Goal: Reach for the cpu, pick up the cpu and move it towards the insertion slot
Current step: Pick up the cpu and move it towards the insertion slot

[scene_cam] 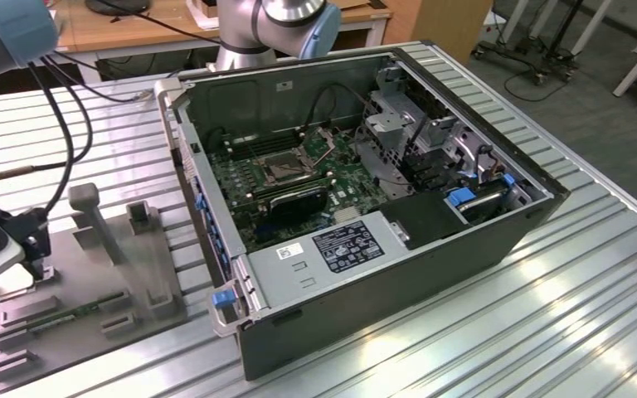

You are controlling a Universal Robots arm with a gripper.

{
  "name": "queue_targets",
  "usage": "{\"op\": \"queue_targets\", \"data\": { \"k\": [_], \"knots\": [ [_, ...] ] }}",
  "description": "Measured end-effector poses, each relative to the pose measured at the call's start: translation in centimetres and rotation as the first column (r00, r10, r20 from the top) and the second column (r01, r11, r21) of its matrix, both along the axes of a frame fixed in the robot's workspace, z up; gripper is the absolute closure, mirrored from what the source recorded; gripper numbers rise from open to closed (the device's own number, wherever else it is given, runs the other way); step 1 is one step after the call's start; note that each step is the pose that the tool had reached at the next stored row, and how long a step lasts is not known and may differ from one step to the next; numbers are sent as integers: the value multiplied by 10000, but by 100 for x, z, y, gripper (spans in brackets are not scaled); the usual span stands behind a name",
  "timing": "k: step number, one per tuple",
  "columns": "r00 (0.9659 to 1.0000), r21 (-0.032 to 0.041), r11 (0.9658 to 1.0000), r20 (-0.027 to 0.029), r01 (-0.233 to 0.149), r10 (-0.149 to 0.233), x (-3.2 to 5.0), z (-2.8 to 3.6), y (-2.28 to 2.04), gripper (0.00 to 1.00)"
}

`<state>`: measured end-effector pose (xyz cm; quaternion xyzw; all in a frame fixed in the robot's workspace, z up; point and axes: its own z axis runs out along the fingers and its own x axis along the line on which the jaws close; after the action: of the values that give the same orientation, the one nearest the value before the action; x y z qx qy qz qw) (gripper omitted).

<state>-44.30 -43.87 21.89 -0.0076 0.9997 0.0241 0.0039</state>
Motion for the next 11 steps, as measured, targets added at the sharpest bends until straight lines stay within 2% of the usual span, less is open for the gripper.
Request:
{"op": "queue_targets", "data": {
  "k": [11],
  "knots": [
    [10000,-1,10000,-1,0,0,0,38,0,46]
  ]
}}
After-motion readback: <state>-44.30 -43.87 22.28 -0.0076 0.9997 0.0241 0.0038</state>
